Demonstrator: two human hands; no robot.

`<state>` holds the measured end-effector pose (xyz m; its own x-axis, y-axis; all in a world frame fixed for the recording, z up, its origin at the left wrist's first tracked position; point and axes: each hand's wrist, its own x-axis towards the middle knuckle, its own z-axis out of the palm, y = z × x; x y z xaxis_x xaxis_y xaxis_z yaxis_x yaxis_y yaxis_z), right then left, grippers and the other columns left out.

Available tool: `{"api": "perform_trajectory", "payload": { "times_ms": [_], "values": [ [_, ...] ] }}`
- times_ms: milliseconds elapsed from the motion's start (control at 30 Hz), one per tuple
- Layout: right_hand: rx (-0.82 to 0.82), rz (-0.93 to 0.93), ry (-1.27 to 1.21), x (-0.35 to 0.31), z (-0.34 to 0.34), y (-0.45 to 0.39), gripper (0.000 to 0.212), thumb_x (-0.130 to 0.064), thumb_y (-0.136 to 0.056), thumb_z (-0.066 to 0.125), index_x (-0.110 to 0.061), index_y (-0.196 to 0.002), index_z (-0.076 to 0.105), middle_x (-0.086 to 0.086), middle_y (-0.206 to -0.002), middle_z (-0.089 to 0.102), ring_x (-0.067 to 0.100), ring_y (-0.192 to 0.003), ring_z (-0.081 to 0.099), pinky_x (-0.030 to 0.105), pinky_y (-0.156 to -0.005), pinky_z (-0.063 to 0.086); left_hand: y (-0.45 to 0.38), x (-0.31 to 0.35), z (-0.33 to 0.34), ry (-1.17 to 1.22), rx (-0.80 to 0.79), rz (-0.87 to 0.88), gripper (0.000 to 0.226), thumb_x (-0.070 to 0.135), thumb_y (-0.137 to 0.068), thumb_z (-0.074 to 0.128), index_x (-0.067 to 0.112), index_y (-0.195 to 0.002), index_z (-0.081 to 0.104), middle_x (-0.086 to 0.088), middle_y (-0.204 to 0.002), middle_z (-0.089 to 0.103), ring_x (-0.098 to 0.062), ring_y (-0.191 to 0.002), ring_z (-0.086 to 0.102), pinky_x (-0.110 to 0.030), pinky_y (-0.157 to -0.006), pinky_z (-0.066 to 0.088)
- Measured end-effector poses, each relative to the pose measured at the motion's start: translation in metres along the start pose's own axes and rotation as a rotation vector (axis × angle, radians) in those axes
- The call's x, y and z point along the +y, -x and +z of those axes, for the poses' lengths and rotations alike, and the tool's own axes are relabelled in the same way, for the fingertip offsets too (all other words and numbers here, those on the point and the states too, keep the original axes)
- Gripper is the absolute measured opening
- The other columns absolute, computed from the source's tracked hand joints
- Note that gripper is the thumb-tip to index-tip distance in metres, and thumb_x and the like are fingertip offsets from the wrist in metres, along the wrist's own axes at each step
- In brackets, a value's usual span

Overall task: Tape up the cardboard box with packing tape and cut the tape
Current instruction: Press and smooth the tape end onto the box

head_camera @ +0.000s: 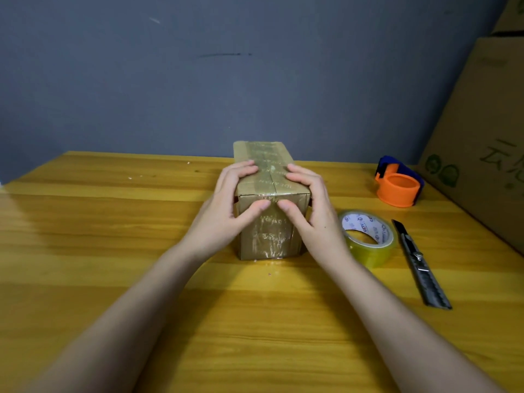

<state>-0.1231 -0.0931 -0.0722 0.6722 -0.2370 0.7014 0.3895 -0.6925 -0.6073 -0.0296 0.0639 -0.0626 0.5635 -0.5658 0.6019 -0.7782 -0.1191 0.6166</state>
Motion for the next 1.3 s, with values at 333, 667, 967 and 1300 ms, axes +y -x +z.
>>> {"api": "perform_trajectory", "payload": {
  "times_ms": [333, 667, 967, 1300],
  "values": [
    [-0.196, -0.067, 0.187, 0.009, -0.017, -0.003, 0.074, -0.047, -0.075, 0.071, -0.024, -0.137, 0.038, -0.015, -0.148, 0.032, 0.003, -0.139, 0.030, 0.026, -0.115, 0.027, -0.001, -0.004, -0.013, 0.035, -0.155, 0.037, 0.081, 0.046, -0.071, 0.070, 0.022, -0.140, 0.035, 0.006, -0.148, 0.028, 0.001, -0.140, 0.022, -0.027, -0.113, 0.031],
    [-0.185, 0.021, 0.092, -0.002, -0.015, 0.000, 0.066, -0.049, -0.078, 0.064, -0.024, -0.134, 0.040, -0.013, -0.147, 0.034, 0.001, -0.138, 0.030, 0.028, -0.115, 0.026, 0.000, 0.001, -0.015, 0.082, -0.216, 0.007, 0.080, 0.046, -0.074, 0.064, 0.021, -0.142, 0.030, 0.004, -0.151, 0.022, 0.004, -0.140, 0.017, 0.000, -0.104, 0.020],
    [0.128, 0.096, 0.027, -0.012, 0.012, -0.001, 0.047, -0.049, -0.082, 0.059, -0.018, -0.116, 0.051, -0.009, -0.132, 0.052, 0.008, -0.127, 0.047, 0.031, -0.106, 0.039, 0.002, 0.008, -0.002, -0.031, 0.000, -0.054, 0.057, 0.060, -0.083, 0.041, 0.031, -0.132, 0.041, 0.016, -0.142, 0.036, 0.008, -0.131, 0.032, 0.004, -0.094, 0.025],
    [0.031, -0.007, 0.102, -0.003, 0.004, 0.002, 0.058, -0.042, -0.080, 0.067, -0.015, -0.127, 0.046, -0.010, -0.137, 0.043, 0.008, -0.132, 0.042, 0.032, -0.110, 0.036, 0.002, 0.002, -0.009, -0.031, -0.096, 0.009, 0.065, 0.052, -0.082, 0.051, 0.027, -0.139, 0.033, 0.010, -0.149, 0.027, 0.009, -0.135, 0.024, -0.001, -0.099, 0.028]
  ]
}}
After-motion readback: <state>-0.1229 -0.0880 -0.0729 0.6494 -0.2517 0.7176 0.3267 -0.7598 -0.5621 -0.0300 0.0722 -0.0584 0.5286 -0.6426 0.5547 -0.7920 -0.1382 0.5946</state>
